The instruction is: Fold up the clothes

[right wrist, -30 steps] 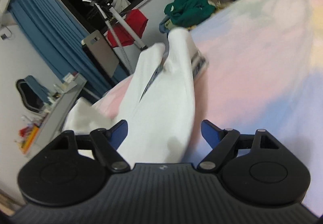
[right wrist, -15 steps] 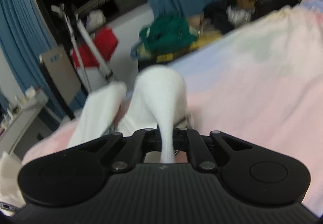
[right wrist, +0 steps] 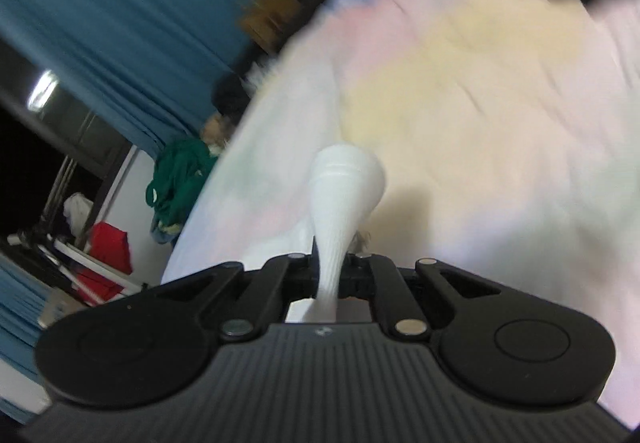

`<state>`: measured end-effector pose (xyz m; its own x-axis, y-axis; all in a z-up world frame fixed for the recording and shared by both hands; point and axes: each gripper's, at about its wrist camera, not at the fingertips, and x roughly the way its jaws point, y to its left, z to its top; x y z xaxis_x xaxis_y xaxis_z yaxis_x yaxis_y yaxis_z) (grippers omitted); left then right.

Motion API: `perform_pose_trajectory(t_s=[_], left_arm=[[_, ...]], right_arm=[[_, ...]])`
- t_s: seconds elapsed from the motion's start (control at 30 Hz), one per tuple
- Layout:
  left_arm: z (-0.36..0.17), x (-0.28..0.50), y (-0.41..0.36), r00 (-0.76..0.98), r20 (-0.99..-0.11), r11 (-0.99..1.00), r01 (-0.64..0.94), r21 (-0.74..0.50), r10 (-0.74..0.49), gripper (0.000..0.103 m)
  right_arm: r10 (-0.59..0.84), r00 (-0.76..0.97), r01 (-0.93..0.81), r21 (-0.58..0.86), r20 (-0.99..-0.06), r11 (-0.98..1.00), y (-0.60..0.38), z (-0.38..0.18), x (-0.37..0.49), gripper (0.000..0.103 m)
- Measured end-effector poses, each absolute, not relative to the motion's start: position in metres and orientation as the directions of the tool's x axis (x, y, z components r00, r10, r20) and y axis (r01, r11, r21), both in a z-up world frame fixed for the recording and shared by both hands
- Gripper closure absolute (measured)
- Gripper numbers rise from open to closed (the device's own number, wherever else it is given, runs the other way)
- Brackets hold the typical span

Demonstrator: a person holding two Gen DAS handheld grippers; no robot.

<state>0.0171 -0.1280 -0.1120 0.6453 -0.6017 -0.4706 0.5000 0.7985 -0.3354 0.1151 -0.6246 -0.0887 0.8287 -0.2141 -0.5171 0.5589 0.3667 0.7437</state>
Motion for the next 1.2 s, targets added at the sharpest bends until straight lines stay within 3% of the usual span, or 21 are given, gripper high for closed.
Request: perform_pose_trajectory(t_s=[0.1,0.27,0.43,0.63,0.7,0.93,1.0,1.07,1.2], left_arm=[[-0.112,0.02,-0.126,0.637,-0.491,0.804,0.482,-0.349,-0.595,0.078],[-0.113,0.019,-0.128,0.64,-0.523,0.826,0.471,-0.311,-0.562,0.073],[-0.105,0.004,-0.127,0.644,-0.519,0.826,0.469,-0.313,-0.562,0.052],[-0.098,0.002,-0.116,0.635,-0.499,0.807,0.427,-0.409,-0.589,0.025],[-0.098,0.004,-0.112,0.634,-0.492,0.797,0.403,-0.449,-0.597,0.023],[-0.104,0.015,-0.107,0.631,-0.493,0.786,0.346,-0.512,-0.599,0.023],[-0.104,0.015,-0.108,0.632,-0.495,0.788,0.347,-0.508,-0.597,0.023],[-0.104,0.016,-0.109,0.632,-0.495,0.788,0.345,-0.509,-0.596,0.023],[-0.103,0.017,-0.106,0.635,-0.485,0.78,0.333,-0.53,-0.601,0.023]], right_arm=[[-0.103,0.81,0.577,0.756,-0.577,0.309,-0.637,-0.12,0.099,0.097],[0.003,0.838,0.532,0.82,-0.545,0.21,-0.644,-0.14,0.089,0.095],[0.033,0.828,0.534,0.804,-0.56,0.264,-0.64,-0.14,0.088,0.092],[0.049,0.832,0.525,0.814,-0.552,0.251,-0.64,-0.146,0.087,0.078],[0.05,0.836,0.518,0.815,-0.547,0.261,-0.64,-0.144,0.091,0.075],[0.027,0.836,0.512,0.796,-0.549,0.322,-0.644,-0.142,0.099,0.078],[0.002,0.835,0.516,0.785,-0.55,0.342,-0.646,-0.139,0.101,0.092],[-0.02,0.838,0.518,0.783,-0.545,0.344,-0.648,-0.136,0.101,0.097],[-0.064,0.843,0.521,0.779,-0.535,0.348,-0.654,-0.13,0.101,0.097]])
